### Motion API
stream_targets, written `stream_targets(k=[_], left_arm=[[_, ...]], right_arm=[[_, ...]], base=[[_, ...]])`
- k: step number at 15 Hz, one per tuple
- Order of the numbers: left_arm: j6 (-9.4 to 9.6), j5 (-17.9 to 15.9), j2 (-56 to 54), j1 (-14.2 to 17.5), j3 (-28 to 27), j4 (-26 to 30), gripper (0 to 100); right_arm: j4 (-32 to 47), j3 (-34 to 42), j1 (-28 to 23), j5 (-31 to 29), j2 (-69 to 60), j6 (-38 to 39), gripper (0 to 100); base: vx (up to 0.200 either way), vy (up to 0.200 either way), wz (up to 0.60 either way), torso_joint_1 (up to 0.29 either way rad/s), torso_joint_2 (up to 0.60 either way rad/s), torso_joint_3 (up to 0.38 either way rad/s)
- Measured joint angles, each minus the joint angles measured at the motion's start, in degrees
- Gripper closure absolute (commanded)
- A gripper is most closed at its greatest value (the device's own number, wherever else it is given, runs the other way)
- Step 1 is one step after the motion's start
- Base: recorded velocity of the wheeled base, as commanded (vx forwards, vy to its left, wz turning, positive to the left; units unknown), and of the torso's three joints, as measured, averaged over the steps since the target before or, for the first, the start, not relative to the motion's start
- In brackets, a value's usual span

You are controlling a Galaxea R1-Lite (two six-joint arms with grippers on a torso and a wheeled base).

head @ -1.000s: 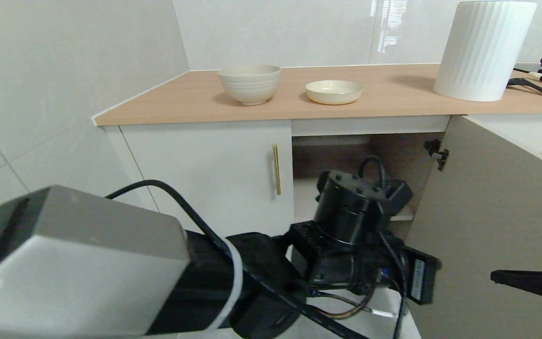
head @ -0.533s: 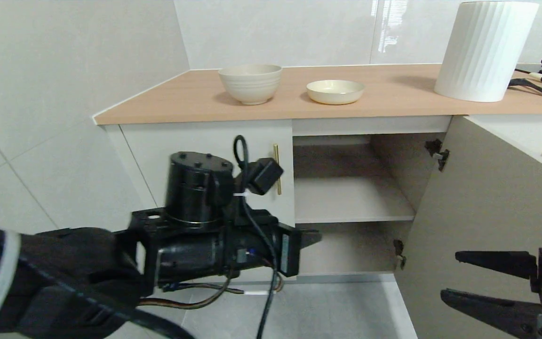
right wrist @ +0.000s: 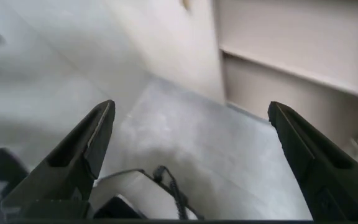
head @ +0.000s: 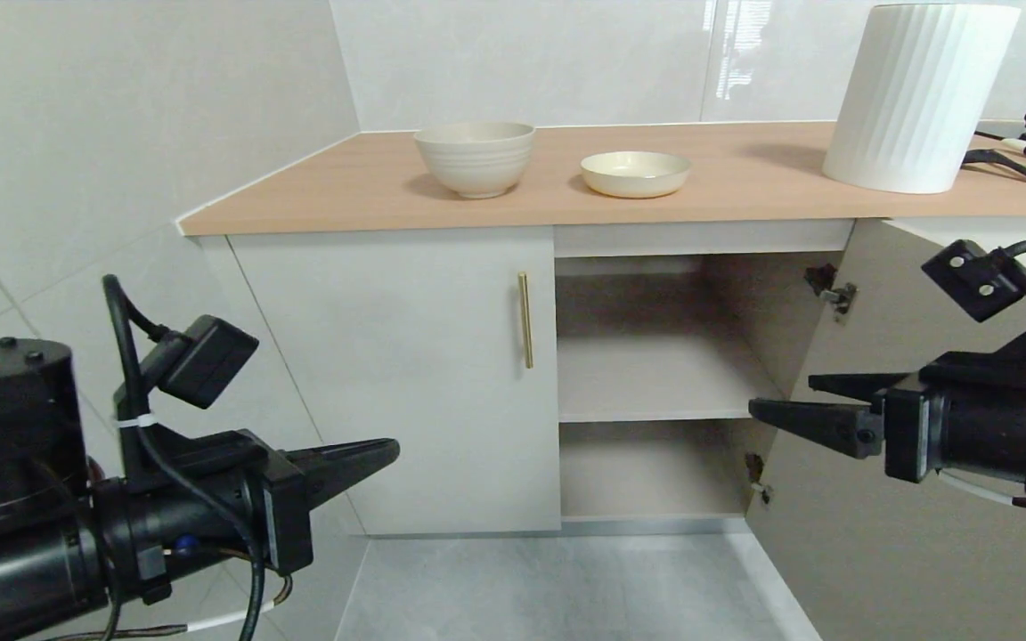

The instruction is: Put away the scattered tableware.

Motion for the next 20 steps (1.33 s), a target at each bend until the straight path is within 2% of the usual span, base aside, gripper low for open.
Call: stream_targets(k=[1, 2, 6, 8, 10, 19, 20], left_arm=[[0.21, 0.0, -0.6, 1.1, 0.1, 0.1, 100], [0.29, 0.0, -1.1, 1.6, 0.1, 0.1, 0], [0.18, 0.2, -1.9, 2.6, -1.2, -0.2, 0], [0.22, 0.2, -2.2, 4.0, -2.2, -0.2, 0], [0.27, 0.2, -2.9, 5.4, -2.8, -0.2, 0], [0.33, 0.2, -4.1, 7.8, -3.8, 0.3, 0], [0.29, 0.2, -4.2, 8.3, -4.1, 1.1, 0]], right_arm=[[0.1, 0.2, 0.0, -1.6, 0.6, 0.0, 0], [0.1, 0.4, -0.1, -2.8, 0.8, 0.0, 0], [0.3, 0.7, -0.1, -4.6, -0.1, 0.1, 0], [0.3, 0.7, -0.1, -5.9, -0.4, 0.1, 0], [0.3, 0.7, -0.1, -6.1, -0.5, 0.1, 0], [0.3, 0.7, 0.4, -6.0, -2.3, 0.0, 0], [0.3, 0.7, 0.4, -6.0, -2.4, 0.0, 0]], base=[[0.000, 0.000, 0.00, 0.000, 0.00, 0.000], [0.000, 0.000, 0.00, 0.000, 0.00, 0.000], [0.000, 0.000, 0.00, 0.000, 0.00, 0.000], [0.000, 0.000, 0.00, 0.000, 0.00, 0.000], [0.000, 0.000, 0.00, 0.000, 0.00, 0.000], [0.000, 0.000, 0.00, 0.000, 0.00, 0.000], [0.200, 0.000, 0.00, -0.007, 0.00, -0.002]])
